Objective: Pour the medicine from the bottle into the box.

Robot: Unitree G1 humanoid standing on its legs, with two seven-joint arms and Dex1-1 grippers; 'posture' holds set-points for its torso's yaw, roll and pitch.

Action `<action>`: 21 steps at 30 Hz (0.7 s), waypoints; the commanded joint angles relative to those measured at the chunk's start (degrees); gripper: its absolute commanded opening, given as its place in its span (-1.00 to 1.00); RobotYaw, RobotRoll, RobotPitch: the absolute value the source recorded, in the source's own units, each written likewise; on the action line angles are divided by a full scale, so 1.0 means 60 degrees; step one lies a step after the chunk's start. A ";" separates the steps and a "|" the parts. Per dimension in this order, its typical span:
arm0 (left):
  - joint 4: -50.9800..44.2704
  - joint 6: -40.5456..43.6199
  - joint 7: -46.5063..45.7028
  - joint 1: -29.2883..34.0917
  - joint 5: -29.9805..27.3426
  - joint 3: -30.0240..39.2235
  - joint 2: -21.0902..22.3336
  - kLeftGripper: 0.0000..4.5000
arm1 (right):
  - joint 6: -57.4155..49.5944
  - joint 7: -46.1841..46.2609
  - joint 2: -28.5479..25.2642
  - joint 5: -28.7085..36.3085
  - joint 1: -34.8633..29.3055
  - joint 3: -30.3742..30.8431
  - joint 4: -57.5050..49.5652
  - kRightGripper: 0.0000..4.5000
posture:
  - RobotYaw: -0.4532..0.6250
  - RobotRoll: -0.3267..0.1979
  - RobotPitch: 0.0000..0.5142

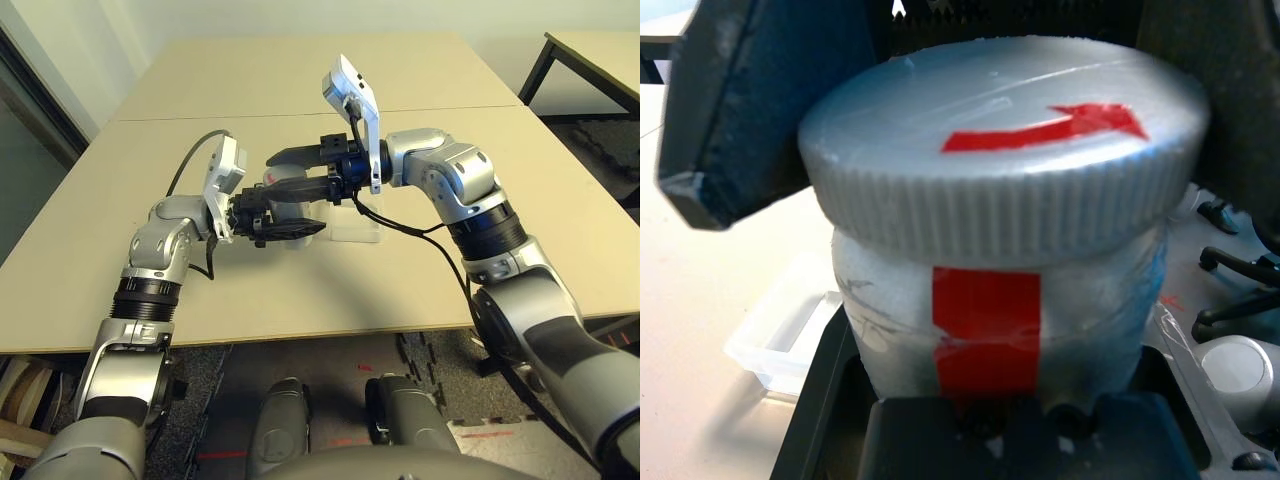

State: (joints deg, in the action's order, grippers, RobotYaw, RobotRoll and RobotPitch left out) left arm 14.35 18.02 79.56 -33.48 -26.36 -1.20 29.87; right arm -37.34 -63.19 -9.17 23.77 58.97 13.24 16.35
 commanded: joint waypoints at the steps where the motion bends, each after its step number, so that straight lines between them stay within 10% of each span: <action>1: 0.0176 -0.0070 0.0015 0.0009 0.0149 -0.0100 0.0127 0.16 | 0.0142 0.0434 -0.0040 0.0216 0.0067 -0.0773 0.0150 0.16 | -0.29 0.25 -0.79; 21: 0.0806 -0.0547 -0.0376 -0.0037 0.0393 0.0102 0.0287 0.16 | 0.1518 0.1595 -0.1618 -0.0446 -0.0260 -0.2108 0.1576 0.16 | -0.31 0.25 -0.78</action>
State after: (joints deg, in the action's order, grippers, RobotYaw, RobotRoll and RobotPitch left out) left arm 18.58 15.51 77.89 -33.42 -25.09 -0.95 30.90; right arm -29.47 -54.26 -17.80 22.46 58.90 1.53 24.01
